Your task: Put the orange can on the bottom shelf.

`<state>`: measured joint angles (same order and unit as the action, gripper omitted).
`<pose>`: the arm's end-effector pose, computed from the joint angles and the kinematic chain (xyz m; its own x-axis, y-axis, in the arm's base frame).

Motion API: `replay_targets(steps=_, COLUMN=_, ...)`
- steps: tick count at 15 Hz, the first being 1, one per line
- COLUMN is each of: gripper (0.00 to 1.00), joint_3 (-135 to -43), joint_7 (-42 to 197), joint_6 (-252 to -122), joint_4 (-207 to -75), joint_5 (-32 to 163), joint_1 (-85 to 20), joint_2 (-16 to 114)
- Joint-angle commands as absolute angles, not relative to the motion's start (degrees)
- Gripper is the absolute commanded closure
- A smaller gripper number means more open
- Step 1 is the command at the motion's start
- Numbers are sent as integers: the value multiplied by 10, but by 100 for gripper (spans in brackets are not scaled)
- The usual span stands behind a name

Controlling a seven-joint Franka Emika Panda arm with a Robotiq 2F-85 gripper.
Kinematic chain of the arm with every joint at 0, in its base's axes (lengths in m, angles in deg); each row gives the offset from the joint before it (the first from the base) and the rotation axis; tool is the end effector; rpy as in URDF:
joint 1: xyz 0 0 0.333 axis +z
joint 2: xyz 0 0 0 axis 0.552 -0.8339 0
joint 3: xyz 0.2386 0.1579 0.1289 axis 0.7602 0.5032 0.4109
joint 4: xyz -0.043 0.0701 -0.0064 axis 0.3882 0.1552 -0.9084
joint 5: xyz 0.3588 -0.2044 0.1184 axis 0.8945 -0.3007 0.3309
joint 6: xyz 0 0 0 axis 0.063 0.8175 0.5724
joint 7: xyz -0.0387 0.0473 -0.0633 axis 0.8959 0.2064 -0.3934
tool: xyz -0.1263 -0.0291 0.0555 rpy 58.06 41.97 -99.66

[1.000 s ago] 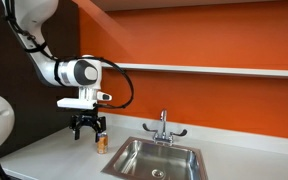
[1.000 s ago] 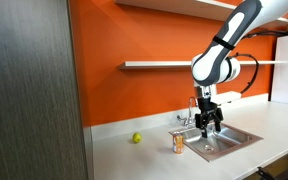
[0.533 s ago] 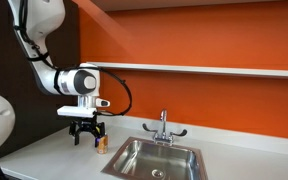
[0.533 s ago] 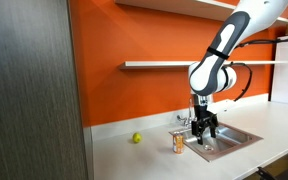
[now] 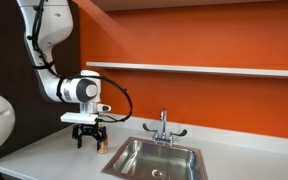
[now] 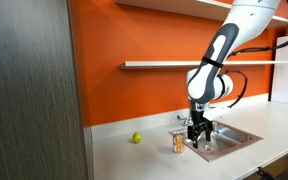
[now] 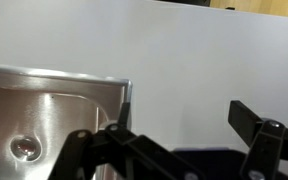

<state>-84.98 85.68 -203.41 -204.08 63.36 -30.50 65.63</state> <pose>0.4058 0.0231 0.1477 0.9764 0.1969 -0.0891 0.2002 -0.9793 0.0296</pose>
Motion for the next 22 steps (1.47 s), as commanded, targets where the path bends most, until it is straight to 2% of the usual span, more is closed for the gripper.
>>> replay_targets(steps=1, gripper=0, joint_3=-846, joint_7=842, joint_6=-2063, joint_4=-2013, joint_5=626, joint_1=-311, joint_2=613)
replay_targets(steps=9, gripper=0, joint_3=-847, joint_7=838, joint_6=-2113, joint_4=-1981, joint_5=627, joint_1=-305, joint_2=553)
replay_targets(steps=22, gripper=0, joint_3=-822, joint_7=852, joint_6=-2209, joint_4=-1976, joint_5=707, joint_1=-321, joint_2=526)
